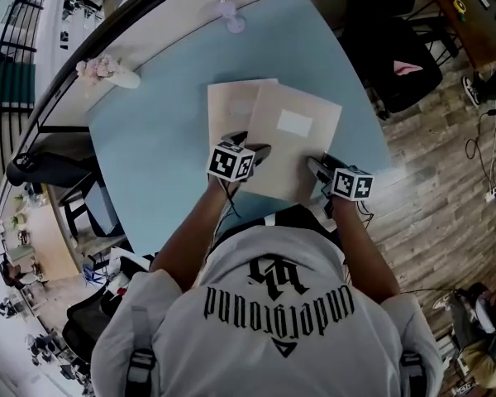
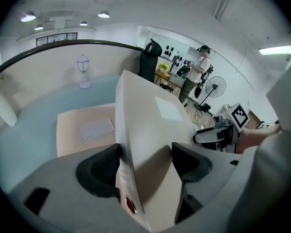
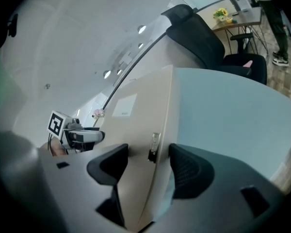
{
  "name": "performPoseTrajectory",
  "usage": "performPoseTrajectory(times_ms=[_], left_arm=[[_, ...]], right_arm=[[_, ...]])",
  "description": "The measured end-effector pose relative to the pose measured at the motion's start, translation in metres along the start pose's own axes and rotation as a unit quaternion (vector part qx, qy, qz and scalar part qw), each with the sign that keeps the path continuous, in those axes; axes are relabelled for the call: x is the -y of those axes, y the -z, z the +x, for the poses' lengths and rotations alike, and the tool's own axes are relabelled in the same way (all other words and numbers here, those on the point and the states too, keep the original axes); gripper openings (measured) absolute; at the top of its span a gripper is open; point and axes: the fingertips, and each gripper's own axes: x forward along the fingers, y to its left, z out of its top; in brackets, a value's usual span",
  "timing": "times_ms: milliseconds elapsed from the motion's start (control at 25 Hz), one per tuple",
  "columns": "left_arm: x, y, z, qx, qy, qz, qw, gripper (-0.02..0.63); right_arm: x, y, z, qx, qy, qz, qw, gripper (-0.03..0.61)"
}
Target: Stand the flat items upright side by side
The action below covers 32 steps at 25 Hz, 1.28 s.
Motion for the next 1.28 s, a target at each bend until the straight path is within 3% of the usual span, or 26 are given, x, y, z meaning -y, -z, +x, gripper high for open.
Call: performPoseTrajectory(times_ms=[320,600,920,1280], left_arm=[[-0.046,0.014,-0.096,0.076,-0.044,-0.017,0.9960,0.344],[-0.114,0.064,-0.199,0.127,-0.091,-0.049,0.9865,0.341],[-0.190,0.124,-0.297,0.158,-0.176,-0.034,0.9710,0.337],[-0.261,0.182,-0.359,0.178,-0.241,-0.038,0.9532,0.331]], right_arm=[[-0.100,-0.013,0.027,0.015,-0.007,-0.114,0.993,0.268],[-0.217,0.005,0.080,0.006,-0.024,-0.228,0.973,0.262],[-0.331,0.043,0.147,-0.001,-0.029,-0.355,0.934,0.255],[-0.414,0.075,0.215,0.031,-0.007,-0.480,0.877,0.247]])
